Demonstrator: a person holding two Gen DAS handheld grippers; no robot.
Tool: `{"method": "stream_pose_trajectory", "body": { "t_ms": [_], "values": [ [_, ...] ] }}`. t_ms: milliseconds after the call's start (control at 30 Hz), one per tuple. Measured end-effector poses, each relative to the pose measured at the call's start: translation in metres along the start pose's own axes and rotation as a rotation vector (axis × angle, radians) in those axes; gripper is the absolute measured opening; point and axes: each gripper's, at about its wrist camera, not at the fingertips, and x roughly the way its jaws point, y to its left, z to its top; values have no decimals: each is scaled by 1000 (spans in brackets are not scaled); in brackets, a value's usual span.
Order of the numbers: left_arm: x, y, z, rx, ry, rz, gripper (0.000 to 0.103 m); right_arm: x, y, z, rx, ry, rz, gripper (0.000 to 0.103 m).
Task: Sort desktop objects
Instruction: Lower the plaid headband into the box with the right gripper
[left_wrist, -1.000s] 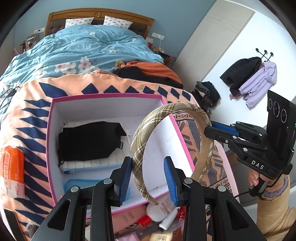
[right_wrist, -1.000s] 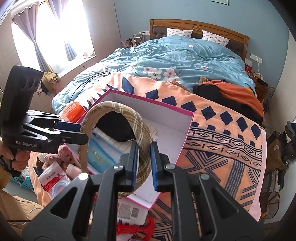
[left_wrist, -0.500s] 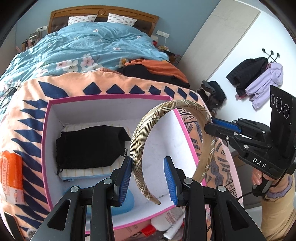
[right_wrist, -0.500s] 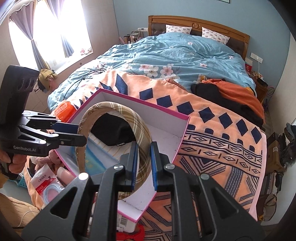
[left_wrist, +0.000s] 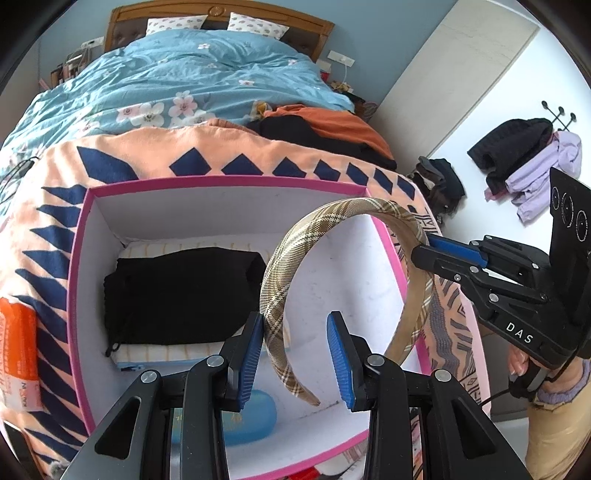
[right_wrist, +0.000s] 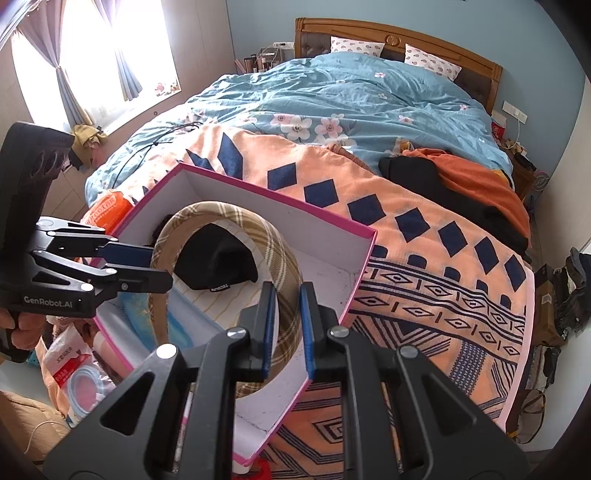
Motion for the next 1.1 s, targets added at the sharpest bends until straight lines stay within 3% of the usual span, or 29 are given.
{"method": "stream_pose_trajectory", "body": {
  "t_ms": [1100],
  "values": [
    [47, 17, 17, -64, 68, 43, 35, 65, -15, 10, -14, 118, -64, 15]
  ]
}}
